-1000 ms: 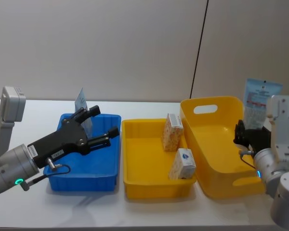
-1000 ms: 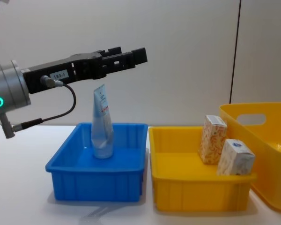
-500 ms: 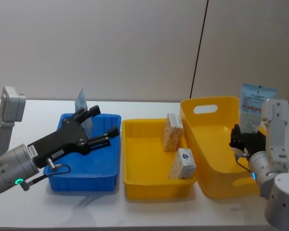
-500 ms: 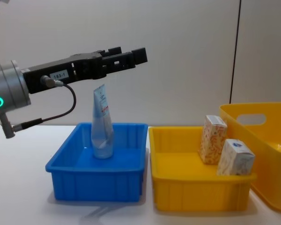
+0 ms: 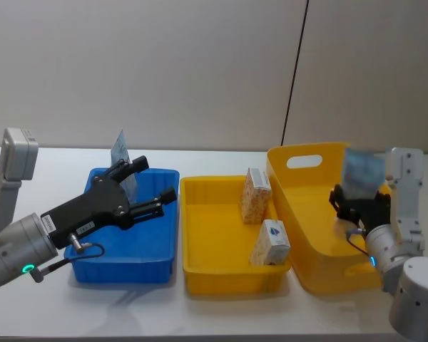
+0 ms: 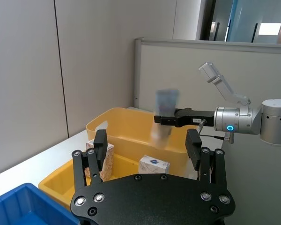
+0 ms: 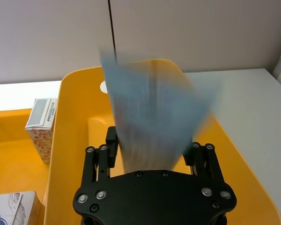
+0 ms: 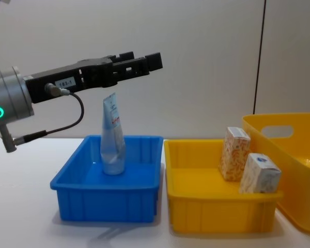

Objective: Bimanual collaborative sorting of washing and personal care products

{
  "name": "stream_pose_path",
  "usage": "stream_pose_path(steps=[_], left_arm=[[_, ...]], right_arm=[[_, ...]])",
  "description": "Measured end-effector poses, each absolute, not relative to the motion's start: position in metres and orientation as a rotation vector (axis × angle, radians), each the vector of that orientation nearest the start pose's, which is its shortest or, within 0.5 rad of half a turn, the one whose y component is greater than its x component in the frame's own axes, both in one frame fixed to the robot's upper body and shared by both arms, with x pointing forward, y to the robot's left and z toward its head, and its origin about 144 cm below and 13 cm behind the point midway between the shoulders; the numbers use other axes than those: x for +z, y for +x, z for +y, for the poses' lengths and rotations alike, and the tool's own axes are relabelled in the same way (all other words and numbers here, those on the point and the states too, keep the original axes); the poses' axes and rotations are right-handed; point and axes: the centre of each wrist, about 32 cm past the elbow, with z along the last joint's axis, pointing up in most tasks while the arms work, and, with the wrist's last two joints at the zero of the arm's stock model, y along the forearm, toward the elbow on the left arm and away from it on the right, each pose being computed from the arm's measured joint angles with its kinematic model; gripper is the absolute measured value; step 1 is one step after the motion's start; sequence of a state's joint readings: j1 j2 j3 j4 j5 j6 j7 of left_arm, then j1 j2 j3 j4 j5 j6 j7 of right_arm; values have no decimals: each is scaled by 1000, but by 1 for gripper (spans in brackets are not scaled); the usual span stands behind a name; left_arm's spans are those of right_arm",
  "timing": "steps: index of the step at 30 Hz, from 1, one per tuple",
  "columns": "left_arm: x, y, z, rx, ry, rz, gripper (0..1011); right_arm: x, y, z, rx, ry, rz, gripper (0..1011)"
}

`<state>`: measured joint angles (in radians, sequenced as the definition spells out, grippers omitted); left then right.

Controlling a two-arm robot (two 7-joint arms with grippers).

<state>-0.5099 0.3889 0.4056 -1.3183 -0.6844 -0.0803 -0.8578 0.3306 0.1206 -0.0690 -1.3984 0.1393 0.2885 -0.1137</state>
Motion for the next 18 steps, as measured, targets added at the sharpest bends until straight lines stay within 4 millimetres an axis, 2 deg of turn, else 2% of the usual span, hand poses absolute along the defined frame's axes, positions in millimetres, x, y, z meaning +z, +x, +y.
stream_pose_path(steps=[6,10,18], left_arm=[[1237,578,256,445,-232,-89,1001],[1237,578,256,445,-232,-89,1001],[1237,578,256,445,-232,-89,1001]], right_arm=[[1208,550,-247,-1633,-116,102,923],[1207,550,-247,-1633,-117,103,1002],[1207,550,-247,-1632,-117,103,1002]])
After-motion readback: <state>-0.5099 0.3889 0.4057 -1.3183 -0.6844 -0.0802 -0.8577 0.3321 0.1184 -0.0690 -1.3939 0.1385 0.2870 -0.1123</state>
